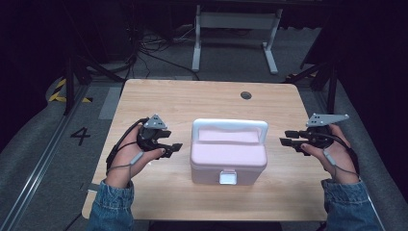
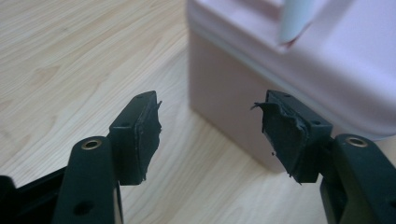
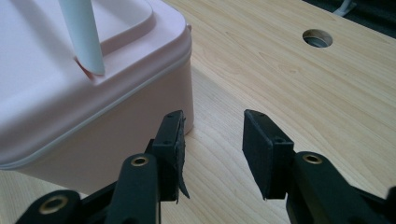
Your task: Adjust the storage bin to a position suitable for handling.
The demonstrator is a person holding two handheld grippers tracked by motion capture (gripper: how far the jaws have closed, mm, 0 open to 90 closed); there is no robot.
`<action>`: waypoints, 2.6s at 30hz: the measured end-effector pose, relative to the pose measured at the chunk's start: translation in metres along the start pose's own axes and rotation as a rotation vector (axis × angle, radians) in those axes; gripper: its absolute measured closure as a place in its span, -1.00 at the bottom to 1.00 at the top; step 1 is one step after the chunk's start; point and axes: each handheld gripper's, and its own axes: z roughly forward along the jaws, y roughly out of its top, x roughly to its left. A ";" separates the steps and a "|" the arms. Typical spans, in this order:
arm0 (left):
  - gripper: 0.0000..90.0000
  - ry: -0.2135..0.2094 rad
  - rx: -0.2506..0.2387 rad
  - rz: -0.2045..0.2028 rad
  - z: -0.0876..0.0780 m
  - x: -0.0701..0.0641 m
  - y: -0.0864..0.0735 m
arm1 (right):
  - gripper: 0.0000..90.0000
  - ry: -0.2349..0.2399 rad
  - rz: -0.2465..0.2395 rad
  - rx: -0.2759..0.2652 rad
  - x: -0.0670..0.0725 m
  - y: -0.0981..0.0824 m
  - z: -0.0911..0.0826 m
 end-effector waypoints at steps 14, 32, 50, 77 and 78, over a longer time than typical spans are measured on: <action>-0.18 -0.074 -0.109 0.078 -0.011 -0.026 0.026 | 0.31 -0.024 0.025 0.004 0.000 -0.011 -0.010; -0.18 -0.072 -0.154 0.071 0.003 -0.036 0.042 | 0.27 -0.044 0.040 0.006 0.003 -0.021 -0.016; -0.07 -0.001 -0.245 -0.003 0.034 -0.022 0.047 | 0.26 -0.053 0.061 0.021 0.003 -0.029 -0.016; 0.52 0.063 -0.260 0.105 0.027 -0.034 0.060 | 0.26 -0.050 0.063 0.019 0.003 -0.030 -0.016; 0.52 0.059 -0.259 0.103 0.026 -0.034 0.061 | 0.26 -0.050 0.064 0.019 0.003 -0.030 -0.016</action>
